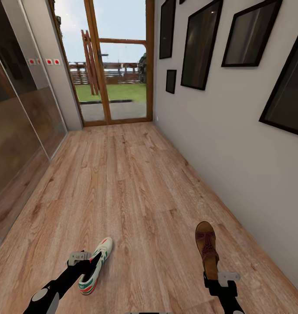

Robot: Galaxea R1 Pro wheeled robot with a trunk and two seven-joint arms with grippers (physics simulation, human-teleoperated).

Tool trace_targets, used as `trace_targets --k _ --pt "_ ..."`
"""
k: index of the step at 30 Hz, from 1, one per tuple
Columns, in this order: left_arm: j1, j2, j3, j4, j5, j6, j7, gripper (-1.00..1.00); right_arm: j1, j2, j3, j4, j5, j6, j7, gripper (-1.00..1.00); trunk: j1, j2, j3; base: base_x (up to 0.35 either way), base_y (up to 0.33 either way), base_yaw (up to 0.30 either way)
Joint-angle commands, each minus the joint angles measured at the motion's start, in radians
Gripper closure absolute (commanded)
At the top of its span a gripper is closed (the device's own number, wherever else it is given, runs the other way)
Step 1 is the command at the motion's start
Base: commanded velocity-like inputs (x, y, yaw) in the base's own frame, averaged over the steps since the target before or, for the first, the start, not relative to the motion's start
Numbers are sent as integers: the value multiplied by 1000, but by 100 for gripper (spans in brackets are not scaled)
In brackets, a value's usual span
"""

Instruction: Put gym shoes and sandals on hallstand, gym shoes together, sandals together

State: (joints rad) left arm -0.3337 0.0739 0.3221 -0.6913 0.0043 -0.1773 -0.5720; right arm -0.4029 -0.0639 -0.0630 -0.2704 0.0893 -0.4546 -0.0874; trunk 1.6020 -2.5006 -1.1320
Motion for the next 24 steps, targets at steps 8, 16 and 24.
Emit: trace_targets --k 8,16,24 --pt "-1 0 3 1 0 -2 -6 -100 -1 0 -5 0 6 -3 0 100 0 0 -1 0 10 -4" --pt "-1 0 4 1 0 -1 -6 -100 -1 3 -5 0 6 -3 0 100 0 0 1 -5 290 -166" --pt "-1 0 5 1 0 -2 -5 -100 -1 2 -6 0 6 -3 0 100 0 0 4 -175 253 -254"
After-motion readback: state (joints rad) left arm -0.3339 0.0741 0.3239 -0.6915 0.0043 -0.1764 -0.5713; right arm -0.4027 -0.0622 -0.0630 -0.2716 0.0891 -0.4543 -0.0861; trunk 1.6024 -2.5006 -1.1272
